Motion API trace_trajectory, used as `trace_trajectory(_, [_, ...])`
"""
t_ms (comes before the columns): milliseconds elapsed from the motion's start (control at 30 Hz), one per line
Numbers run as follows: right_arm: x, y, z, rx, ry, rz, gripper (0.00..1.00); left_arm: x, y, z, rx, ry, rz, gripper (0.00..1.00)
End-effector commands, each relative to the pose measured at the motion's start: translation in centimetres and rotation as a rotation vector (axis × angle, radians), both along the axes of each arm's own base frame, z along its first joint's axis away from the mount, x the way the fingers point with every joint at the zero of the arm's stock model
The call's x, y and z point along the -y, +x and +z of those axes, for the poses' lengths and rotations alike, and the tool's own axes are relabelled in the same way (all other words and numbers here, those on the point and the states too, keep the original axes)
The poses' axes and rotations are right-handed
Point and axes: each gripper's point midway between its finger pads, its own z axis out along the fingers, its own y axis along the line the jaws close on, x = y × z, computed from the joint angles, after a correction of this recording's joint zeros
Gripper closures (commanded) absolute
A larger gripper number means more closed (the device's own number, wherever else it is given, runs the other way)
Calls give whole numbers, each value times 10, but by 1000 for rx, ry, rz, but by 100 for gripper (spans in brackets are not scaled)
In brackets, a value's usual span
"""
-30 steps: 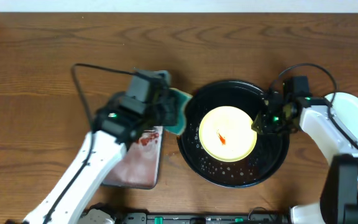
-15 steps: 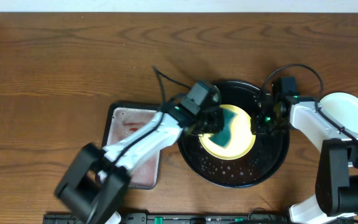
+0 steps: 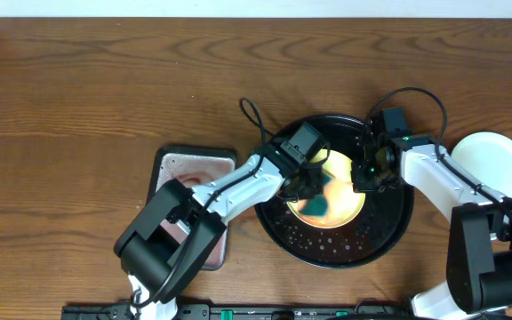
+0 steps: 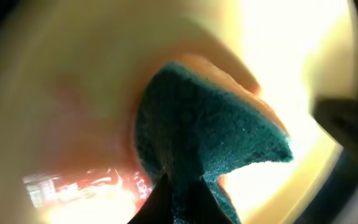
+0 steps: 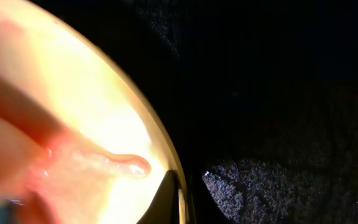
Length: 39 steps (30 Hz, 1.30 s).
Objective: Clean dirty plates on tray and stack at the side
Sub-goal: 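Scrub the yellow plate with the sponge while right gripper holds its rim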
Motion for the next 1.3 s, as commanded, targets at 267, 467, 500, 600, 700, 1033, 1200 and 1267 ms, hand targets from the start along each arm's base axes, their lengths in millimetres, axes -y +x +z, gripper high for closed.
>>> trace_trajectory(267, [14, -12, -13, -49, -112, -4, 99, -107, 47, -22, 267, 527, 136, 93])
trace_trajectory(467, [16, -13, -13, -50, -127, 23, 99, -4, 17, -20, 25, -6, 56, 92])
trace_trajectory(500, [16, -13, -13, -49, -126, 23, 99, 8, 14, -18, 2, -57, 53, 93])
trace_trajectory(600, [15, -13, -13, -49, -126, 26, 99, 32, 5, -21, -49, -143, 52, 93])
trace_trajectory(700, [15, -13, -13, -50, -126, 26, 99, 39, 0, -32, -68, -145, 53, 92])
trace_trajectory(1033, [15, -13, -13, -47, -126, 26, 99, 46, -29, -42, -132, -167, -105, 93])
trace_trajectory(1200, [15, -12, -13, -43, -125, 24, 99, 34, -41, -48, -179, -111, -109, 93])
trace_trajectory(1267, [15, -12, -13, -42, -125, 17, 99, 26, -44, -51, -206, -81, -95, 93])
